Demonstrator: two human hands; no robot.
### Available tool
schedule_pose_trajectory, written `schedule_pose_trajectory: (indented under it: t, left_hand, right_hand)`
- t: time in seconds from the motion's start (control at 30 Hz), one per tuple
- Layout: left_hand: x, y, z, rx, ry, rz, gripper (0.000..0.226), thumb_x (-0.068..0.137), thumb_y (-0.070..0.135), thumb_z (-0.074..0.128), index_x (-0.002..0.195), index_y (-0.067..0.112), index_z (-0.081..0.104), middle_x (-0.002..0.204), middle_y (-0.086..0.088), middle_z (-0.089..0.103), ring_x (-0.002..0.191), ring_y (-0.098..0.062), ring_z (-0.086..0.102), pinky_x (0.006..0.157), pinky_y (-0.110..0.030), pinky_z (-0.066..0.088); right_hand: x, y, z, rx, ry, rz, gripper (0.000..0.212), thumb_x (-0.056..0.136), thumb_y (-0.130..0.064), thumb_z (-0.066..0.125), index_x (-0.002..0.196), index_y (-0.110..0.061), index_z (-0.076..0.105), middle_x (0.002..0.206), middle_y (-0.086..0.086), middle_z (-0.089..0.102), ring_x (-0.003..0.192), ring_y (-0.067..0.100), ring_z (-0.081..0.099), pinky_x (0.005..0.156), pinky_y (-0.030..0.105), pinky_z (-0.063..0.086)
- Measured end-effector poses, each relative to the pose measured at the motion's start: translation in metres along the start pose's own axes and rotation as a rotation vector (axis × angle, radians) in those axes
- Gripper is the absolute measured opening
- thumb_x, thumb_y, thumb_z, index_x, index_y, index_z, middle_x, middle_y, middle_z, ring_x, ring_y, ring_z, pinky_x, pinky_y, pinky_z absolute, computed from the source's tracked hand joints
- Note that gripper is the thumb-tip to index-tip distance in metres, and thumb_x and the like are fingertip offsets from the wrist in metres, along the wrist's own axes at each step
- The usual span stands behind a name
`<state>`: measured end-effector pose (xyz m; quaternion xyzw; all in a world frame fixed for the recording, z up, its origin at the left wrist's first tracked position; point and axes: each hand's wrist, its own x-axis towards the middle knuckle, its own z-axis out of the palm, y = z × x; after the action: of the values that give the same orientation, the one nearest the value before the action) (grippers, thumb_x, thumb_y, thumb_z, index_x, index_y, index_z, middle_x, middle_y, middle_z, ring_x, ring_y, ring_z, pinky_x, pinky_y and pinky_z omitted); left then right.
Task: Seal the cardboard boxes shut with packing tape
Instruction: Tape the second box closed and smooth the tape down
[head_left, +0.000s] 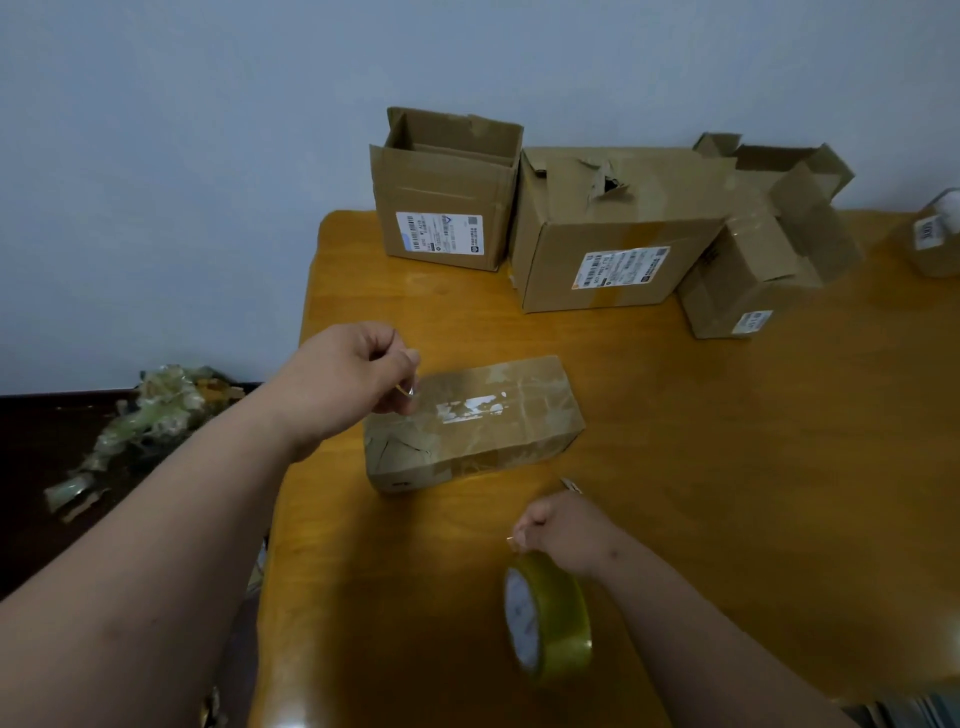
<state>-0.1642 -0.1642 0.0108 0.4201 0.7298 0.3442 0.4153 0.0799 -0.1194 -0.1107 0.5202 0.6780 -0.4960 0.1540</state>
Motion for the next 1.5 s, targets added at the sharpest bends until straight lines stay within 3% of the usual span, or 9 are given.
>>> schedule_pose_trajectory:
  t: [0.27, 0.33, 0.5, 0.7, 0.83, 0.97, 1.13, 1.3, 1.5]
  left_hand:
    - [-0.001, -0.010, 0.009, 0.054, -0.046, -0.007, 0.027, 0.098, 0.026, 0.057, 0.085, 0.002, 0.060, 0.081, -0.009, 0.073, 0.074, -0.016, 0.073, 0.087, -0.054, 0.055]
    - [0.001, -0.010, 0.010, 0.057, -0.045, -0.004, 0.027, 0.098, 0.026, 0.056, 0.084, 0.003, 0.060, 0.081, -0.010, 0.073, 0.074, -0.016, 0.073, 0.086, -0.054, 0.055]
    - [0.005, -0.007, 0.013, 0.063, -0.046, -0.002, 0.026, 0.098, 0.025, 0.056, 0.080, 0.007, 0.060, 0.081, -0.009, 0.072, 0.073, -0.014, 0.073, 0.087, -0.053, 0.055]
    - [0.011, -0.003, 0.015, 0.083, -0.062, 0.002, 0.026, 0.099, 0.025, 0.056, 0.080, 0.008, 0.061, 0.081, -0.009, 0.073, 0.074, -0.015, 0.073, 0.087, -0.051, 0.055]
    - [0.015, -0.007, 0.013, 0.070, -0.057, -0.009, 0.025, 0.098, 0.024, 0.056, 0.080, 0.008, 0.059, 0.083, -0.011, 0.073, 0.074, -0.017, 0.073, 0.084, -0.047, 0.057]
    - [0.016, -0.006, 0.010, -0.037, -0.064, -0.035, 0.024, 0.098, 0.020, 0.056, 0.081, 0.004, 0.058, 0.080, -0.014, 0.072, 0.073, -0.021, 0.073, 0.067, -0.025, 0.056]
    - [0.014, 0.004, 0.003, -0.172, -0.111, -0.015, 0.025, 0.099, 0.018, 0.054, 0.090, -0.006, 0.058, 0.078, -0.008, 0.072, 0.070, -0.020, 0.069, 0.073, -0.029, 0.060]
    - [0.009, 0.019, -0.006, -0.279, -0.113, 0.027, 0.023, 0.098, 0.016, 0.053, 0.079, 0.006, 0.060, 0.082, -0.011, 0.072, 0.067, -0.020, 0.067, 0.065, -0.028, 0.058]
    - [0.003, 0.013, -0.019, -0.432, -0.075, 0.012, 0.021, 0.097, 0.016, 0.050, 0.080, 0.008, 0.057, 0.080, -0.009, 0.070, 0.066, -0.019, 0.066, 0.069, -0.035, 0.055]
  right_hand:
    - [0.048, 0.024, -0.001, 0.294, 0.106, 0.295, 0.022, 0.096, -0.006, 0.054, 0.108, -0.008, 0.072, 0.109, 0.002, 0.065, 0.100, 0.018, 0.059, 0.068, 0.024, 0.050]
    - [0.050, 0.023, -0.006, 0.174, 0.107, 0.203, 0.023, 0.097, -0.006, 0.051, 0.102, -0.007, 0.074, 0.100, -0.001, 0.065, 0.091, 0.013, 0.059, 0.058, 0.014, 0.045]
    - [0.050, 0.035, -0.021, -0.110, 0.125, 0.069, 0.032, 0.093, -0.003, 0.050, 0.075, -0.028, 0.060, 0.101, 0.002, 0.067, 0.093, 0.014, 0.058, 0.078, 0.022, 0.041]
    - [0.054, 0.028, -0.029, -0.575, 0.011, 0.019, 0.027, 0.096, -0.005, 0.042, 0.109, -0.017, 0.063, 0.126, 0.011, 0.062, 0.117, 0.025, 0.056, 0.102, 0.027, 0.035]
    - [0.053, 0.030, -0.032, -0.632, -0.015, 0.025, 0.024, 0.098, -0.009, 0.041, 0.103, -0.012, 0.064, 0.125, 0.013, 0.061, 0.114, 0.026, 0.057, 0.093, 0.029, 0.042]
    - [0.046, 0.013, -0.051, -0.441, 0.072, 0.037, 0.017, 0.097, -0.021, 0.054, 0.098, -0.010, 0.067, 0.107, 0.006, 0.065, 0.101, 0.020, 0.060, 0.082, 0.027, 0.045]
    - [0.000, -0.038, -0.067, 0.466, 0.252, -0.215, 0.016, 0.090, -0.022, 0.068, 0.079, -0.016, 0.058, 0.064, -0.009, 0.052, 0.060, 0.008, 0.046, 0.059, 0.024, 0.036]
    - [-0.004, -0.074, -0.047, 0.680, -0.036, -0.391, 0.056, 0.079, -0.021, 0.075, 0.130, -0.036, 0.054, 0.132, -0.008, 0.056, 0.120, 0.009, 0.053, 0.096, 0.032, 0.046]
    - [0.006, -0.071, -0.030, 1.022, -0.218, -0.363, 0.006, 0.075, -0.016, 0.069, 0.081, -0.018, 0.067, 0.088, 0.004, 0.070, 0.094, 0.019, 0.068, 0.094, 0.036, 0.047]
